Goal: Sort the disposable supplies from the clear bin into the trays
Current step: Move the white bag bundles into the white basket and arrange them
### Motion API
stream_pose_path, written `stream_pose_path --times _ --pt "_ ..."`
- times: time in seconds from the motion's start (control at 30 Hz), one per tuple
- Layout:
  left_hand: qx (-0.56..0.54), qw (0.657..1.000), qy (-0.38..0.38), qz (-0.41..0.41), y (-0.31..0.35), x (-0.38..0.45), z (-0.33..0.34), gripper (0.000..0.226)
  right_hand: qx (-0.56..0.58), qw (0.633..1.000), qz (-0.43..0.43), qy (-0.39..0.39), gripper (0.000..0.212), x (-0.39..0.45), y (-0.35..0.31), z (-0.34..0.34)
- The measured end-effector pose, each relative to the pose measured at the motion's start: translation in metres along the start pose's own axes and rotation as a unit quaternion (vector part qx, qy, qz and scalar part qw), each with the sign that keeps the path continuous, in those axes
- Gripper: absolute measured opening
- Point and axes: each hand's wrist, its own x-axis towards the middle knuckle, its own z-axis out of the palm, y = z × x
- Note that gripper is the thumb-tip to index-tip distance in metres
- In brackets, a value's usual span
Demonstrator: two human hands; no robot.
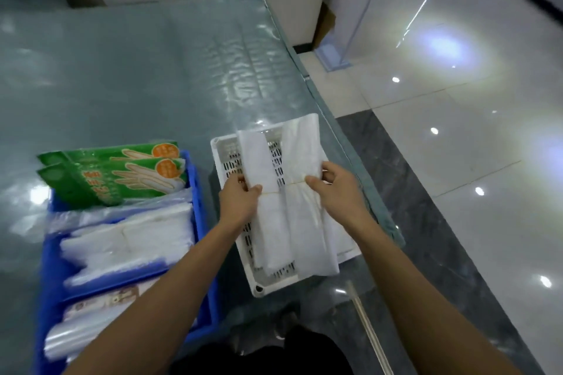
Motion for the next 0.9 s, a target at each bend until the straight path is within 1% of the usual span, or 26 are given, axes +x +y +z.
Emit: stream_pose_path --times 0.1,0.2,0.3,0.37,0.43,0.5,0.57,0.63,0.7,0.77,0.83,0.9 --pt "0.058 0.998 0.003 0.009 0.002 -0.003 -0.001 0.030 0.002 0.999 -0.007 -0.032 0.018 0.023 0.009 -0.002" --pt "0.117 0.992 0.025 0.050 0.001 -0.014 -0.001 0.044 -0.003 0.998 -0.010 -0.055 0.018 0.043 0.021 -0.001" --pt "0.201 0.974 0.031 0.101 0.000 -0.021 0.006 0.059 -0.010 0.997 0.005 -0.073 0.011 0.057 0.032 0.002" --pt "0.283 0.947 0.004 0.155 0.002 -0.018 0.016 0.058 -0.013 0.996 0.012 -0.086 0.007 0.062 0.038 0.005" --pt "0.379 0.906 -0.034 0.188 0.002 -0.012 0.028 0.052 -0.017 0.996 0.013 -0.091 0.007 0.065 0.045 0.005" --pt "0.467 0.861 -0.067 0.191 -0.001 -0.007 0.039 0.047 -0.024 0.996 0.015 -0.086 0.009 0.068 0.051 0.004" --pt "0.515 0.833 -0.076 0.187 -0.008 -0.004 0.043 0.046 -0.025 0.995 0.019 -0.091 0.009 0.072 0.055 0.002" --pt "0.527 0.825 -0.069 0.191 -0.015 -0.005 0.044 0.045 -0.014 0.994 0.026 -0.104 0.010 0.075 0.058 0.001" --pt "0.526 0.826 -0.061 0.192 -0.020 -0.007 0.043 0.045 -0.002 0.993 0.036 -0.113 0.022 0.076 0.057 0.003" --pt "0.517 0.834 -0.051 0.187 -0.022 -0.009 0.040 0.045 -0.003 0.992 0.040 -0.122 0.029 0.077 0.053 0.007" --pt "0.504 0.844 -0.042 0.181 -0.022 -0.011 0.037 0.045 -0.004 0.990 0.041 -0.135 0.030 0.078 0.051 0.014" --pt "0.500 0.846 -0.034 0.183 -0.023 -0.014 0.035 0.046 -0.014 0.990 0.029 -0.139 0.028 0.079 0.049 0.022"
